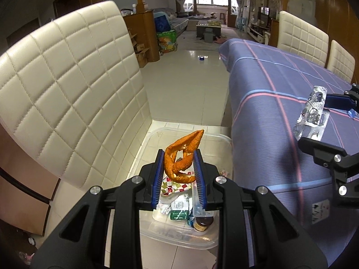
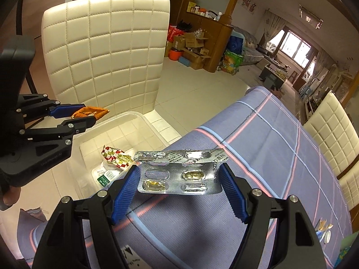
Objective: Collect trash
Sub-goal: 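Carry both items to the bin and open the left tool over it, then lower the blister pack over the bin and open the right tool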
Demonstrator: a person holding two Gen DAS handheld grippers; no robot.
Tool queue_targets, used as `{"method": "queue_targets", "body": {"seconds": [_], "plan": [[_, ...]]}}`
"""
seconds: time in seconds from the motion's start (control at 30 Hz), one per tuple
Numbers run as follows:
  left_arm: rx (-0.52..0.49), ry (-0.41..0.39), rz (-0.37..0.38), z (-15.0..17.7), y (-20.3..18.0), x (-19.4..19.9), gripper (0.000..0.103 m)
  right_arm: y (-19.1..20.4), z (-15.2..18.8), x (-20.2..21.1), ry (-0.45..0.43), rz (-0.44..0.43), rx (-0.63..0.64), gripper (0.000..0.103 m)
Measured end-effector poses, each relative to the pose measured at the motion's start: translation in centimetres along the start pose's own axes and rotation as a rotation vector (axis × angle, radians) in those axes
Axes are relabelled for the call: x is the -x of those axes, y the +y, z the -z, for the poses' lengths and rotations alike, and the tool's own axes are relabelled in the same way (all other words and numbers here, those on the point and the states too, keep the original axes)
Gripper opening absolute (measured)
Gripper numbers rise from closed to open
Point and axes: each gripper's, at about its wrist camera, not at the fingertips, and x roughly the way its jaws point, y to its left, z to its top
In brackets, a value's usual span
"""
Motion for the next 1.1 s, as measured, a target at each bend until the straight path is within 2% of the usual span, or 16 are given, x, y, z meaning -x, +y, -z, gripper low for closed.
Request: {"method": "queue_targets", "body": {"seconds": [0.27,0.67,0.7,0.73,0.77,0.8,0.87,1.1], "plan": [[0.002,0.026,-0.009,-0.2,0.2,-2.1,0.028,-0.3,-0.2,-1.7,0.021,-0.008,-0.003,0.071],[-0.009,0.039,-0.023,0.3,-0.4,-2.7,0.03,-0.6,-0.2,-2.1,0.019,-0.015,-0.011,0.071],[-0.008,0.045,-0.023,0.3,-0.4,-2.9,0.037,-0.6,-0.2,-2.1,0.018,-0.014,-0.01,0.071],[-0.006,0.058,-0.03,0.3,-0.4,-3.1,0.049,-0.6,-0.1,-2.1,0.019,-0.013,-0.009,0.071],[-0.004,0.064,-0.045,0.3,-0.4,-3.2,0.089,-0.6,-0.1,-2.0,0.018,-0.013,-0.009,0.071],[0.0,0.052,-0.066,0.3,-0.4,-3.1,0.097,-0.6,-0.1,-2.0,0.018,-0.013,-0.011,0.071],[-0.005,0.003,-0.084,0.5,-0.4,-2.4,0.1,-0.6,-0.1,-2.0,0.019,-0.015,-0.015,0.071],[-0.023,0.002,-0.102,1.1,-0.4,-1.7,0.1,-0.5,-0.2,-2.0,0.015,-0.021,-0.01,0.071]]}}
